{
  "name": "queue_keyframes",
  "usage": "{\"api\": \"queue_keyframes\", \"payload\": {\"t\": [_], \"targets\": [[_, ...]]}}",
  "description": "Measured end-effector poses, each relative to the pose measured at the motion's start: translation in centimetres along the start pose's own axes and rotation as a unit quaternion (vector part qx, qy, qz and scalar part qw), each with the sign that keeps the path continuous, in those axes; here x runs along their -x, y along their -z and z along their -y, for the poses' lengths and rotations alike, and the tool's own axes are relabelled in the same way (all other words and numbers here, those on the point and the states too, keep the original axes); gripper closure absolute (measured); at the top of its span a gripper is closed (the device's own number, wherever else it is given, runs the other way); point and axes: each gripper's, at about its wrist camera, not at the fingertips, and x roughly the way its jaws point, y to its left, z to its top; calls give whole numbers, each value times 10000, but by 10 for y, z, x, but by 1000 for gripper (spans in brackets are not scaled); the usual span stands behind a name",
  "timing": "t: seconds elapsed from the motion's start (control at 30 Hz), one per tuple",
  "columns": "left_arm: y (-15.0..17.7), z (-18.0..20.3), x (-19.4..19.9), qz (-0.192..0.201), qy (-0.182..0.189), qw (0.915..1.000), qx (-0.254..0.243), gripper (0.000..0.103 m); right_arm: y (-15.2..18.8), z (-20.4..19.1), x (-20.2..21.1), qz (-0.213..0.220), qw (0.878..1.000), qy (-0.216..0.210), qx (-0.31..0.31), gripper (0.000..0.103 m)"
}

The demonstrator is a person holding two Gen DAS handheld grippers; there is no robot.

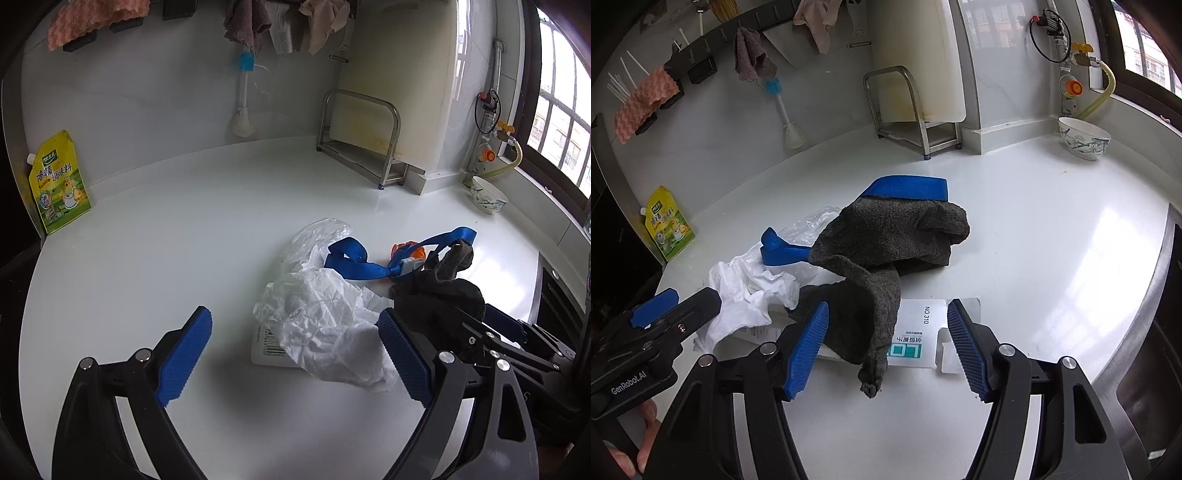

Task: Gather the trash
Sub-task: 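Grasp the white plastic bag with the left tool while the right tool grasps the grey cloth, then carry the white bag and grey cloth with both tools over the basket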

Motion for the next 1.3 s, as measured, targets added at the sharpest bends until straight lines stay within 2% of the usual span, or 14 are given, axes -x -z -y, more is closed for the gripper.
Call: {"api": "queue_keyframes", "payload": {"t": [0.23,0.3,0.4,0.43,0.53,0.57,0.6,0.63,0.77,1.13,1.3], "targets": [[-2,-3,-23,-113,-77,9999,39,13,-7,-4,-20,-51,9998,139,97,39],[-3,-3,-29,-117,-95,9999,44,18,-9,-5,-26,-104,9997,168,129,39],[-2,0,-38,-277,-80,9996,-10,42,-9,-7,-31,-133,9996,172,175,47],[-2,0,-41,-308,-80,9995,-23,44,-9,-8,-32,-146,9996,159,193,53],[-1,-2,-47,-424,-15,9991,3,61,-11,-9,-36,-186,9995,91,246,72],[0,-3,-48,-460,5,9989,18,70,-12,-10,-36,-164,9995,97,266,75],[0,-4,-48,-468,7,9989,24,73,-12,-10,-34,-117,9994,114,298,80],[-1,-5,-47,-450,4,9990,32,77,-13,-11,-31,-79,9994,108,327,90],[-3,-11,-38,-343,1,9994,54,86,-15,-7,-21,31,9995,43,312,92],[-13,-20,0,-39,72,9999,103,88,-32,-8,23,424,9984,73,380,95],[-13,-20,16,77,103,9999,71,88,-37,-14,40,437,9966,227,666,95]]}}
